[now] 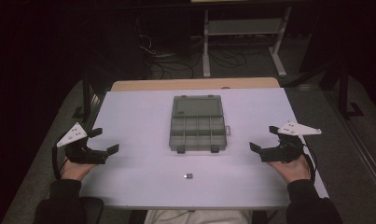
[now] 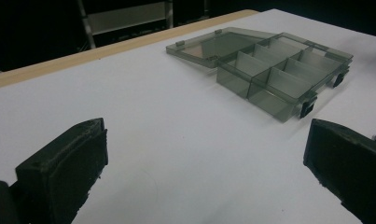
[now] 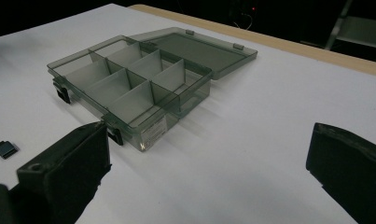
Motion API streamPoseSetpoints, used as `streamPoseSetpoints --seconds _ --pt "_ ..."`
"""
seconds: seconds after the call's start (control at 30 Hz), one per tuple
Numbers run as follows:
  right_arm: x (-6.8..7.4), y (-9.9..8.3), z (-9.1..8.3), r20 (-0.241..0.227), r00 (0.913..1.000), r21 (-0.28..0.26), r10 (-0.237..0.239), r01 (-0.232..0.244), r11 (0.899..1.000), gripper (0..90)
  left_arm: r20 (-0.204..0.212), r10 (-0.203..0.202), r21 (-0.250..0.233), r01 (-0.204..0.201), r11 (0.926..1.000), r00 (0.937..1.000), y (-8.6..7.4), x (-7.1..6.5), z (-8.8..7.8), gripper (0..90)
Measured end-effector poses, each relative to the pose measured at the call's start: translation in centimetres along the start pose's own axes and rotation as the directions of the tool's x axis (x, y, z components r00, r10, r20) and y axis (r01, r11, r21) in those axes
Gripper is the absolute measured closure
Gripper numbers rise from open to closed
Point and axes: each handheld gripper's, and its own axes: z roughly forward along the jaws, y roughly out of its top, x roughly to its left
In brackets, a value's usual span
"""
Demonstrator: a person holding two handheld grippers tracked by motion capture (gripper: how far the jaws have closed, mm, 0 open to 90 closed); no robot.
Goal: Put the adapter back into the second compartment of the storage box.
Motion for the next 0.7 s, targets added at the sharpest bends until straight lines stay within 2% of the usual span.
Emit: streamPoseSetpoints --seconds 0.7 --pt "0.13 -0.12 -0.2 0.005 1.0 0.002 -0.001 0.001 1.0 0.0 0.01 0.021 0.03 -0.021 0.9993 0.9997 0.22 -0.79 0.02 0.0"
